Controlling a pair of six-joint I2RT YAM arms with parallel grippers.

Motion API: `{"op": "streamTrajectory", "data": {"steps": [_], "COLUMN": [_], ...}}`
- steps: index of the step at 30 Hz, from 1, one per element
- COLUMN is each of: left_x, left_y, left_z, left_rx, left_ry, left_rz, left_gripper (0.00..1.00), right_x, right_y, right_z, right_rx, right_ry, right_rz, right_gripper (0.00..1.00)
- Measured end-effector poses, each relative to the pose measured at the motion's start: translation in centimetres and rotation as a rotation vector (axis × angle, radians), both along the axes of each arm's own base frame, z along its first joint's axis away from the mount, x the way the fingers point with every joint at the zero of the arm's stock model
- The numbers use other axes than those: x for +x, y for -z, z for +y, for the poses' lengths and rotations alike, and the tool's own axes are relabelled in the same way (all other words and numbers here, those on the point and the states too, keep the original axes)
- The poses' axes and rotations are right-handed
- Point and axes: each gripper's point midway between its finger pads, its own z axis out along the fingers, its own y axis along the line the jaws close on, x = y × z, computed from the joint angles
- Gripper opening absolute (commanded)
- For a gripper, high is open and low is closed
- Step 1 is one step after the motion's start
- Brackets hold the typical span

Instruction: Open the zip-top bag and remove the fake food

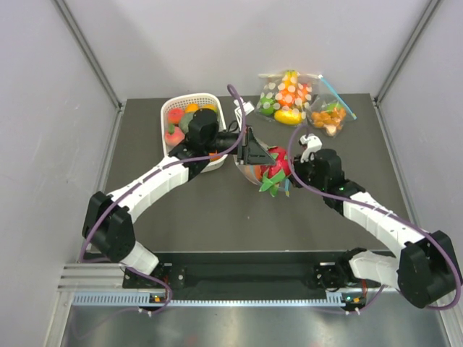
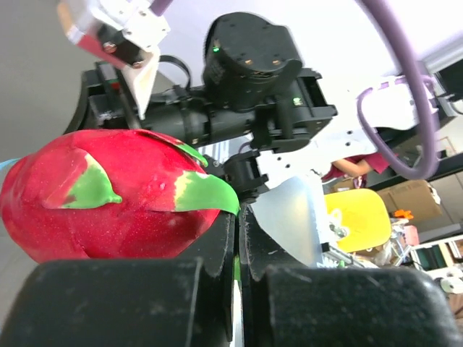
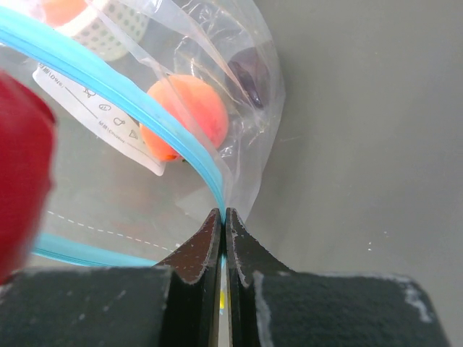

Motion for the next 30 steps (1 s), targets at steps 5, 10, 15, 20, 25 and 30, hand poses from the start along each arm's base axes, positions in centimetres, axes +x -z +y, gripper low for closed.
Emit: {"op": "streamTrajectory", "data": {"steps": [5,10,15,20,25,30], "left_x": [-0.7,-2.5,-3.0,2.0,9.0,15.7], "left_y": [-1.4,-4.8,-9.9,-12.7,-12.9,-12.9], "left_z": [0.3,1.6,3.9,8.0,11.8,14.5], "left_rx": [-0.025,-0.077,-0.156,-0.188,-0.143,-0.004], "left_ry": [0.016,0.016,-0.021,-0.205,-0.455,-0.720], "left_rz": [0.005,-0.065,-0.191,-0.277,-0.296,-0.350], "left_gripper": [0.00,0.00,0.00,0.00,0.00,0.00], "right_x": [0.1,0.0,-0.5,-1.0,-1.3,-1.4], "right_y": [0.0,-0.2,-0.8,-2.2,-2.2,-2.1], "right_z": [-0.3,-0.8,-1.1,-1.5,-1.7,-1.7], "right_rx": [-0.001,-0.001,-0.001,0.009,0.004,0.005], "right_ry": [0.010,0.021,0.024,0.032,0.035,0.032], "right_rz": [0.003,0.002,-0.002,-0.036,-0.029,-0.028], "right_gripper": [0.00,0.00,0.00,0.00,0.00,0.00]}}
